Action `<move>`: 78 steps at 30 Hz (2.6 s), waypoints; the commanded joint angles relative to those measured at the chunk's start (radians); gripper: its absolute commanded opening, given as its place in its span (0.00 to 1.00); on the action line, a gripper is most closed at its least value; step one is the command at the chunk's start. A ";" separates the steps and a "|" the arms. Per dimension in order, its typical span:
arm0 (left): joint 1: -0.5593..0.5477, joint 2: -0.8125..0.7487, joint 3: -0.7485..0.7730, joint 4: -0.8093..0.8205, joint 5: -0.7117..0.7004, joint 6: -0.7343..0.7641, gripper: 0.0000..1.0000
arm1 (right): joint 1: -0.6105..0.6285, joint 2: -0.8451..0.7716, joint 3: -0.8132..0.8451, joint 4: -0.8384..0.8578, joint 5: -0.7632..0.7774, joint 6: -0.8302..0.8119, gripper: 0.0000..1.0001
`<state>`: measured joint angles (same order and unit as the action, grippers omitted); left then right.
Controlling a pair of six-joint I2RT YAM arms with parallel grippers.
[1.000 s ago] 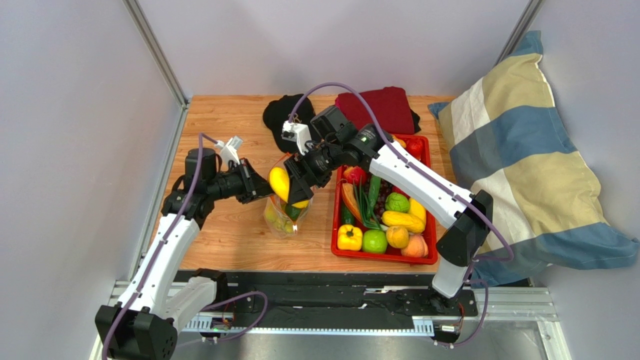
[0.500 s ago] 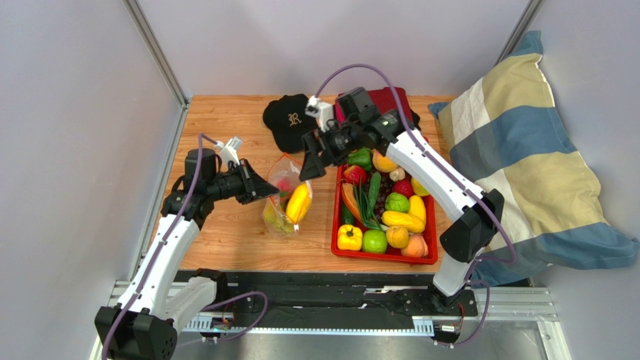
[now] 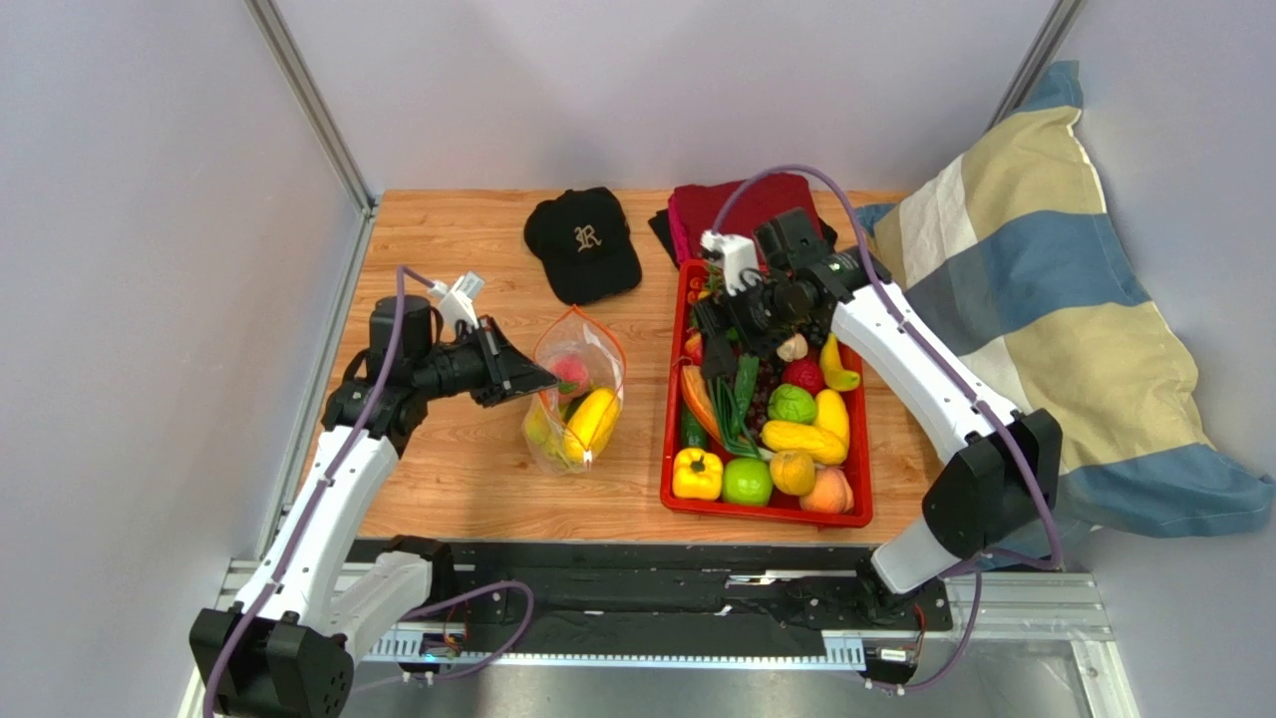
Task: Place the food in the zip-top bag and seal the zipper
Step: Place the fake fruit in the zipper food storage bag, then pick up the fake fruit from the bin.
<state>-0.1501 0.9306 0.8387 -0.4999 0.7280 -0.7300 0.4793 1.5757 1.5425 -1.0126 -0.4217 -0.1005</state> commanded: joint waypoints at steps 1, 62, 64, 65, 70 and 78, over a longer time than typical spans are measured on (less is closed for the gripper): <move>-0.002 0.005 0.008 0.037 0.025 0.004 0.00 | -0.053 -0.111 -0.157 0.002 0.109 -0.091 0.81; -0.002 0.031 0.016 0.034 0.021 0.035 0.00 | -0.090 0.549 0.410 0.238 0.347 -0.235 0.25; -0.002 0.031 0.016 0.034 0.024 0.035 0.00 | -0.091 0.518 0.410 0.226 0.333 -0.229 0.17; -0.002 0.033 0.016 0.034 0.024 0.035 0.00 | -0.090 0.508 0.412 0.223 0.330 -0.226 0.13; -0.002 0.031 0.017 0.032 0.025 0.035 0.00 | -0.091 0.455 0.421 0.197 0.298 -0.215 0.03; -0.002 0.034 0.020 0.034 0.027 0.035 0.00 | -0.088 0.451 0.442 0.195 0.288 -0.208 0.15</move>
<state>-0.1501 0.9646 0.8387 -0.4866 0.7372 -0.7109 0.3893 2.0552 1.9507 -0.8188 -0.1223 -0.3157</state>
